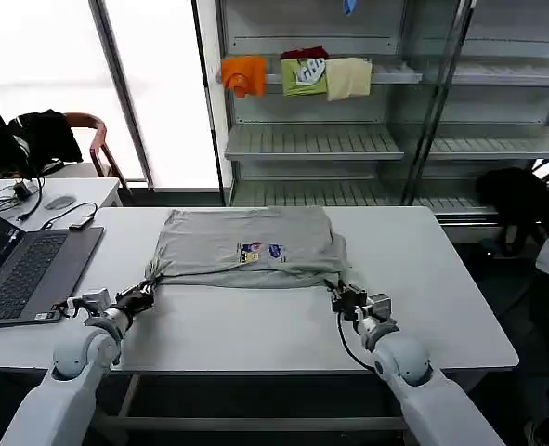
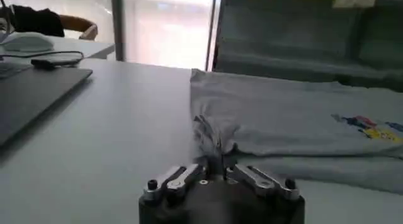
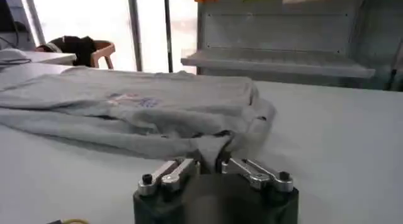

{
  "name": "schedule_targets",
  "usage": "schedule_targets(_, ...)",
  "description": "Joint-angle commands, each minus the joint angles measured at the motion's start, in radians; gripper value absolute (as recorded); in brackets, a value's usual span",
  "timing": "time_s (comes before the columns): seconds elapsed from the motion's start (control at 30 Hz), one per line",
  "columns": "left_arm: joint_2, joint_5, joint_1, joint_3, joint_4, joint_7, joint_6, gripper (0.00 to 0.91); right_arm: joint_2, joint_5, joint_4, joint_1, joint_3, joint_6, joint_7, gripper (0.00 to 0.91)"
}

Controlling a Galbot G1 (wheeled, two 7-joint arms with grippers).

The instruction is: Fold and organize the clothes.

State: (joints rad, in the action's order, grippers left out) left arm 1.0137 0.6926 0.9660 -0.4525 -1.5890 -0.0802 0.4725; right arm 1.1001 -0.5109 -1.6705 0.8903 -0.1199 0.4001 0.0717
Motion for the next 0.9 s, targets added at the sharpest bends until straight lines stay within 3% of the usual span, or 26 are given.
schedule_targets(0.03,-0.014,0.012,0.01,-0.003,-0.06,-0.019,-0.009,0.0,-0.037,-0.013,-0.093,0.0,-0.002,0.029,0.015,0.0)
schedule_targets(0.2,-0.028,0.021,0.048,-0.023,-0.13,-0.078,0.011,0.0,-0.077,-0.032,-0.166,0.036,-0.012,0.08,0.053,0.0)
schedule_targets(0.4,-0.055,0.032,0.236,-0.068,-0.299,-0.24,0.014,0.0,-0.175,-0.066,-0.324,0.146,-0.037,0.137,0.091,0.0)
schedule_targets(0.67,-0.022,0.02,0.548,-0.114,-0.529,-0.399,-0.026,0.0,-0.214,-0.067,-0.474,0.318,-0.066,0.152,0.175,0.0)
schedule_targets(0.9,0.011,0.016,0.669,-0.117,-0.655,-0.559,-0.034,0.02,-0.241,-0.033,-0.592,0.478,-0.103,0.144,0.233,0.0)
